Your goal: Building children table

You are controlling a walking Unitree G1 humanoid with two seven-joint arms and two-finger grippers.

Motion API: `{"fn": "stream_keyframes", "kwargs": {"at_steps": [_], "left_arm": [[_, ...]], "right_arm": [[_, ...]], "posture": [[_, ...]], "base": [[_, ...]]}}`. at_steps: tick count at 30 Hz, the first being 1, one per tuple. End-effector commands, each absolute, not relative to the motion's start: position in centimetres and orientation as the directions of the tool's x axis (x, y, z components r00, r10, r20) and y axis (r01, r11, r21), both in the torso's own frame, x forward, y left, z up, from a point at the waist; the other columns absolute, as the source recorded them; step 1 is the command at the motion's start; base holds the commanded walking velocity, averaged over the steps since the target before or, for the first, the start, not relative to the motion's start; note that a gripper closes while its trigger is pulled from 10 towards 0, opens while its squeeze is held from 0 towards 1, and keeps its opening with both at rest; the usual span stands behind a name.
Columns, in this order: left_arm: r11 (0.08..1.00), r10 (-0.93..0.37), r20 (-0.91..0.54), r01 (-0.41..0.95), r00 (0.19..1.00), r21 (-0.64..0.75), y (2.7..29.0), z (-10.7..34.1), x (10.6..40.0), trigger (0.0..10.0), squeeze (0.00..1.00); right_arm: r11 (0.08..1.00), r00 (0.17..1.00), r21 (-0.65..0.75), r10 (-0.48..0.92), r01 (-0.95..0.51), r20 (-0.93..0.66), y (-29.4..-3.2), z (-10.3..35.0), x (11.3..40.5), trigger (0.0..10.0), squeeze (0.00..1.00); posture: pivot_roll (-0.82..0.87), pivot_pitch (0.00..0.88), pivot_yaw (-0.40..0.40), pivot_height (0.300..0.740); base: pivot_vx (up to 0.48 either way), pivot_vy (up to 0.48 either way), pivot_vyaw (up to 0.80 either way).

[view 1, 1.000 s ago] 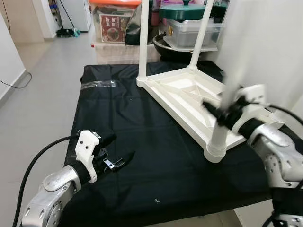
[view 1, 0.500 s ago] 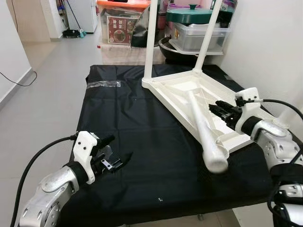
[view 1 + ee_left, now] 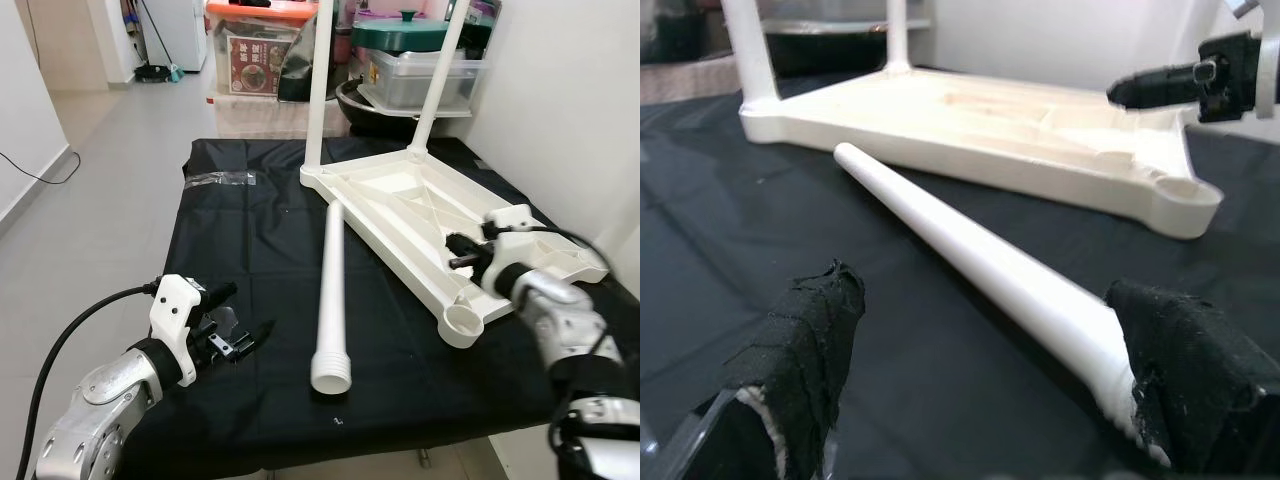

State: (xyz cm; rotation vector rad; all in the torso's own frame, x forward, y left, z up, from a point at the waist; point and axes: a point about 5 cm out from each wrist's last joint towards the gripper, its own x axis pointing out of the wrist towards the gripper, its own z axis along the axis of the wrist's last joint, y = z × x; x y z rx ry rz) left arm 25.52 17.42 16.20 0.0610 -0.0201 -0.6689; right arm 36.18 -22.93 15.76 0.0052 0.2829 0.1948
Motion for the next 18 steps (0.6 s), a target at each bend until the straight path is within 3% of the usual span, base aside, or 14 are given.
{"fn": "stream_keyframes", "kwargs": {"at_steps": [1, 6, 7, 11, 12, 18], "left_arm": [[0.8, -0.594, -0.026, 0.594, 0.804, 0.084, 17.9, 15.8, 25.8, 10.0, 0.0], [0.841, -0.529, -0.102, 0.537, 0.842, 0.066, 19.0, 14.5, 26.9, 10.0, 0.0], [0.882, -0.464, -0.151, 0.471, 0.873, 0.011, 19.8, 13.5, 27.8, 10.0, 0.0], [0.909, -0.413, -0.183, 0.391, 0.892, -0.143, 20.2, 13.2, 29.4, 10.0, 0.0], [0.906, -0.419, -0.181, 0.396, 0.89, -0.152, 20.0, 13.5, 29.5, 10.0, 0.0], [0.9, -0.434, -0.239, 0.407, 0.869, -0.158, 19.3, 13.7, 30.1, 10.0, 0.0]], "right_arm": [[0.979, 0.924, 0.054, 0.202, -0.195, -0.325, -21.9, 14.8, 35.7, 10.0, 1.0], [0.977, 0.919, 0.088, 0.211, -0.192, -0.334, -20.1, 13.7, 35.1, 10.0, 1.0], [0.978, 0.922, 0.094, 0.206, -0.185, -0.327, -19.9, 13.8, 35.1, 10.0, 1.0], [0.991, 0.932, 0.052, 0.135, -0.125, -0.337, -20.2, 14.4, 34.9, 10.0, 1.0], [0.995, 0.931, 0.029, 0.102, -0.098, -0.351, -20.3, 14.5, 34.8, 10.0, 0.0], [0.997, 0.935, 0.045, 0.071, -0.059, -0.347, -20.6, 15.2, 35.0, 10.0, 0.0]], "posture": [[0.06, 0.0, -0.088, 0.74], [0.05, 0.0, -0.082, 0.74], [0.04, 0.0, -0.075, 0.74], [0.02, 0.0, -0.07, 0.74], [0.02, 0.0, -0.07, 0.74], [0.02, 0.0, -0.08, 0.74]], "base": [[0.0, 0.0, 0.0], [0.0, 0.0, 0.0], [0.0, 0.0, 0.0], [0.0, 0.0, 0.0], [0.0, 0.0, 0.0], [0.0, 0.0, 0.0]]}}
